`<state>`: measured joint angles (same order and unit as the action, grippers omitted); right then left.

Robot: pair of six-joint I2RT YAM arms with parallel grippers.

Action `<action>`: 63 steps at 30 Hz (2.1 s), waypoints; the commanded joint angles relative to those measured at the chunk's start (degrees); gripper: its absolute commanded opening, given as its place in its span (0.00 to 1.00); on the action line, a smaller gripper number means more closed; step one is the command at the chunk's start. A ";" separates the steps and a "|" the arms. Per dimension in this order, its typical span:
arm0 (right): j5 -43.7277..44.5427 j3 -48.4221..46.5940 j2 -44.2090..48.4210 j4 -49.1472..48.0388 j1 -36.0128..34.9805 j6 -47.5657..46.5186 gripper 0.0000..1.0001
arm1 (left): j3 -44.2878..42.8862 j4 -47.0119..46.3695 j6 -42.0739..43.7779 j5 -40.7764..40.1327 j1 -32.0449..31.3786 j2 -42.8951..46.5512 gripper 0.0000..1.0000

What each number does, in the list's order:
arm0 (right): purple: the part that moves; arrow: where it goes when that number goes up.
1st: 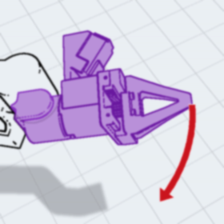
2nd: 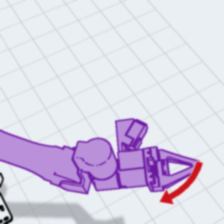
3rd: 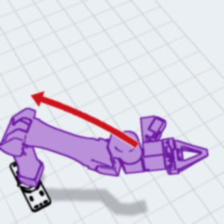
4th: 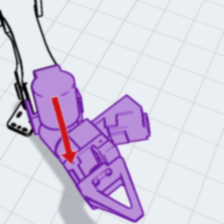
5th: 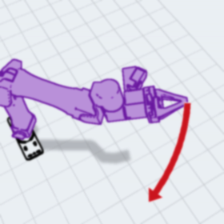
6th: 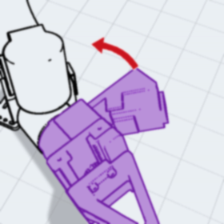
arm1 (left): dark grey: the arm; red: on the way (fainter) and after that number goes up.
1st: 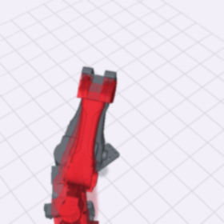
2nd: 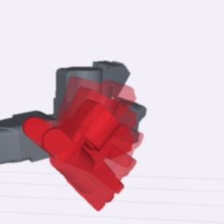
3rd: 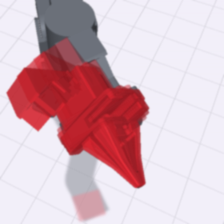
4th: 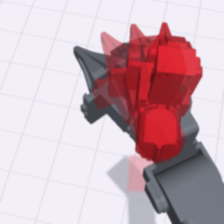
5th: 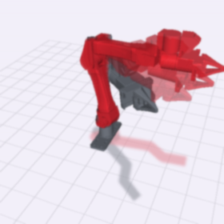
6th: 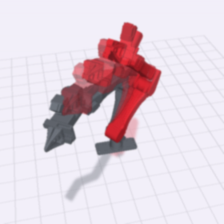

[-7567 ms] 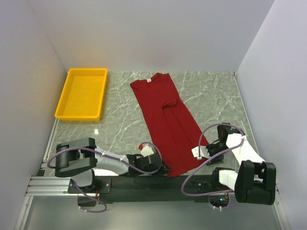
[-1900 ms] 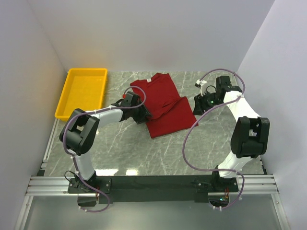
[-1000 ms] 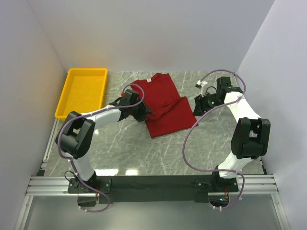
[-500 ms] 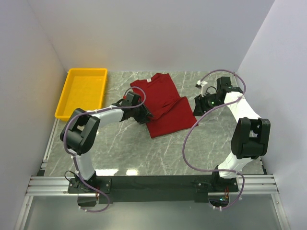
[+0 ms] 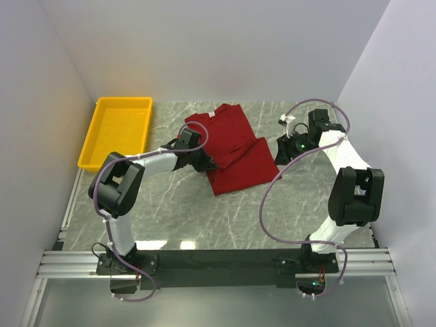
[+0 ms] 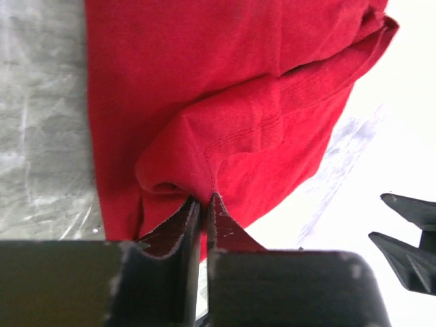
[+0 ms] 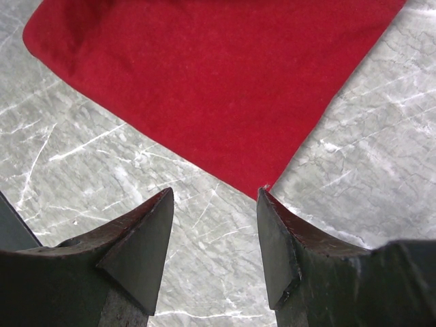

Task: Fold and stack the t-shirts
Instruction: Fold the tshirt

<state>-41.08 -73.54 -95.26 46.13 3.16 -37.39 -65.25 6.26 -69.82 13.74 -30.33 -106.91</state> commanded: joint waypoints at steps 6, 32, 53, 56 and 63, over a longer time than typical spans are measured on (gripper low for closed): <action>-1.28 -0.11 2.89 0.80 0.45 -0.49 0.59 | 0.74 -0.91 1.35 1.91 1.50 2.58 0.12; -1.81 -0.47 2.80 0.80 0.53 0.03 0.59 | -1.89 -0.29 2.15 4.81 2.03 0.39 0.12; -2.16 -0.38 3.15 0.72 0.62 0.38 0.59 | 3.73 -16.27 -13.23 8.59 9.58 0.83 0.01; -2.08 -0.20 3.33 0.72 0.62 0.12 0.59 | 3.03 -18.73 -15.43 8.85 10.55 -1.27 0.01; -2.16 0.06 3.33 0.63 0.71 0.38 0.59 | 2.85 -21.82 -19.03 9.56 11.78 -3.92 0.01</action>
<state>-41.71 -73.54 -95.04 46.33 3.20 -37.15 -61.36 -11.44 -86.35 22.28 -19.11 -110.59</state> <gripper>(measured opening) 0.588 0.016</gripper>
